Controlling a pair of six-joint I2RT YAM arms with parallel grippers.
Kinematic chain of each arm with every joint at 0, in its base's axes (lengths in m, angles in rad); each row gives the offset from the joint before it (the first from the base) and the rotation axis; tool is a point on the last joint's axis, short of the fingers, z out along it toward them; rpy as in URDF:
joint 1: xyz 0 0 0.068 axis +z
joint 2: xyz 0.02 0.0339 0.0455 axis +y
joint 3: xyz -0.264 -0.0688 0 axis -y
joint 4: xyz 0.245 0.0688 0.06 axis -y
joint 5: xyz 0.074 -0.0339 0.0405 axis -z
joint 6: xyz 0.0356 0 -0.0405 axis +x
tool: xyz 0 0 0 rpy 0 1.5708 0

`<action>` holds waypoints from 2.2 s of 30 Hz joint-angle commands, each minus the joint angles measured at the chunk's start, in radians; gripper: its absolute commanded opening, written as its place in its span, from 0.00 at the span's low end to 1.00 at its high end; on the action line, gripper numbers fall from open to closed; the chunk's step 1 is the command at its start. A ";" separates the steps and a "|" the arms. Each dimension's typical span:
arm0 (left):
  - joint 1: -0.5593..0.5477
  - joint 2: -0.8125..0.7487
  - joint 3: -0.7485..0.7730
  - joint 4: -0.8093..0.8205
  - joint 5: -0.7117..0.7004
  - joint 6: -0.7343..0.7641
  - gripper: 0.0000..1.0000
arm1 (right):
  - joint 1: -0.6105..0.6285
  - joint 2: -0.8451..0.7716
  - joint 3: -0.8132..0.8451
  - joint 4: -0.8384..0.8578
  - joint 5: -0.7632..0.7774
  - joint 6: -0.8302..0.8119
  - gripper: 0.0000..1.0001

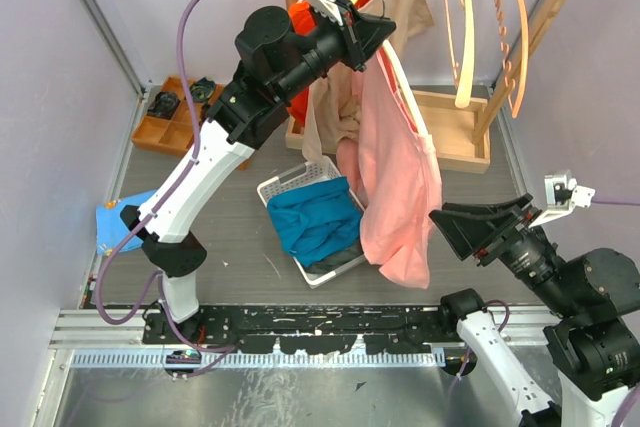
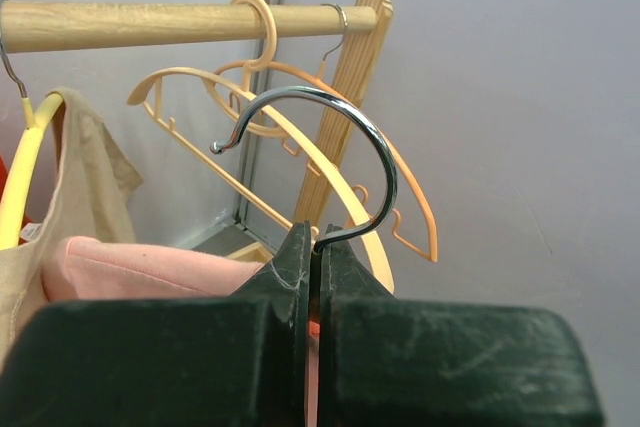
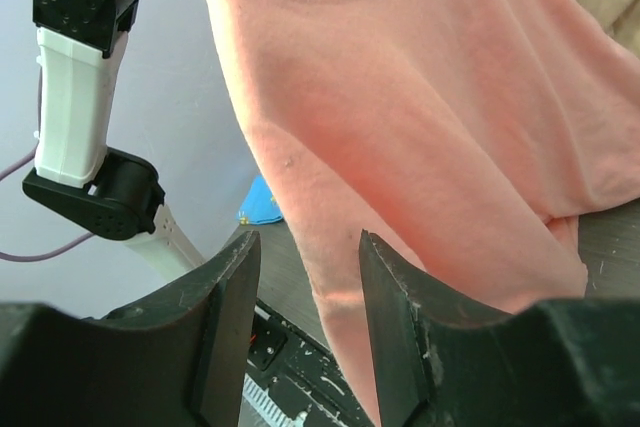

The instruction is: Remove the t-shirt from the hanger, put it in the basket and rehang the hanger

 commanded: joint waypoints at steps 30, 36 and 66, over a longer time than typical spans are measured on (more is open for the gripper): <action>0.001 -0.024 0.088 0.102 -0.202 -0.154 0.00 | 0.004 -0.113 -0.139 -0.338 0.024 0.010 0.01; 0.000 -0.019 0.103 0.110 -0.194 -0.168 0.00 | 0.004 -0.148 -0.161 -0.372 0.043 0.008 0.01; -0.001 -0.114 -0.106 0.220 0.304 -0.336 0.00 | 0.004 0.220 -0.015 0.105 0.020 -0.065 0.44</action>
